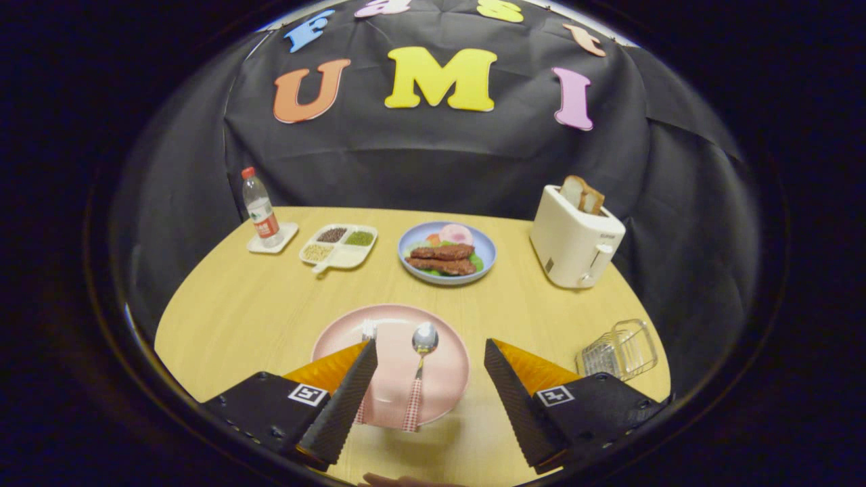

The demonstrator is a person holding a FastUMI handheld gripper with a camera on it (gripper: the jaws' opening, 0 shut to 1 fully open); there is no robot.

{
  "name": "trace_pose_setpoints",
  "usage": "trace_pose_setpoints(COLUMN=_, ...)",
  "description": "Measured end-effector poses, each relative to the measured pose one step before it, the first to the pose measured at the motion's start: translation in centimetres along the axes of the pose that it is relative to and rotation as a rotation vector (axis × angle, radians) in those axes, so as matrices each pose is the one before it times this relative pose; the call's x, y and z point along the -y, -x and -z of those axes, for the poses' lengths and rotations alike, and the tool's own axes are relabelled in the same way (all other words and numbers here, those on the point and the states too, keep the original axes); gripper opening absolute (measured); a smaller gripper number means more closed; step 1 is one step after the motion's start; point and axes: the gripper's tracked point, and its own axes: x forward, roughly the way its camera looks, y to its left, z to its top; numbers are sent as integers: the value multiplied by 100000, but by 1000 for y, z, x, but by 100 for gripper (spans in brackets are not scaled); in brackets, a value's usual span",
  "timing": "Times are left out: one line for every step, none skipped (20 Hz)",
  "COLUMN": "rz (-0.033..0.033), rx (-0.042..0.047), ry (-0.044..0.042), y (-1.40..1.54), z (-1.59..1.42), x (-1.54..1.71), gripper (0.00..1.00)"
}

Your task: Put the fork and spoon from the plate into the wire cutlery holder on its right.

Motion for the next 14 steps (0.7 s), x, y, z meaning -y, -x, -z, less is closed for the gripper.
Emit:
trace_pose_setpoints(rz=51, rx=-2491, ry=-352, y=-850, z=1136, x=-390, gripper=96)
trace_pose_setpoints(rz=-985, rx=-2244, ry=31, y=-937, z=839, x=-488, gripper=95)
trace_pose_setpoints(rz=717, rx=-2305, ry=27, y=-892, z=752, x=-86, gripper=95)
trace_pose_setpoints(rz=-188, rx=-1887, ry=-20, y=-950, z=636, x=-196, gripper=93)
trace_pose_setpoints(rz=1052, rx=-1952, ry=241, y=-965, z=616, x=131, gripper=93)
trace_pose_setpoints(rz=604, rx=-1489, ry=-696, y=-873, z=412, x=151, gripper=89)
trace_pose_setpoints(rz=98, rx=-3053, ry=-922, y=-722, z=664, x=-44, gripper=87)
trace_pose_setpoints(rz=229, rx=-1877, ry=-1821, y=-525, z=343, x=-54, gripper=81)
trace_pose_setpoints(rz=343, rx=-480, ry=-2248, y=-562, z=131, x=64, gripper=78)
trace_pose_setpoints(rz=-441, rx=-1131, ry=-2493, y=-186, z=88, x=-164, gripper=75)
trace_pose_setpoints(rz=-720, rx=-280, ry=-1693, y=-182, z=73, x=-299, gripper=72)
trace_pose_setpoints(rz=527, rx=-1051, ry=-1105, y=-171, z=133, x=-22, gripper=65)
trace_pose_setpoints(rz=147, rx=-2252, ry=-941, y=-240, z=524, x=-89, gripper=60)
trace_pose_setpoints(rz=-1396, rx=-2241, ry=-554, y=-51, z=396, x=-383, gripper=54)
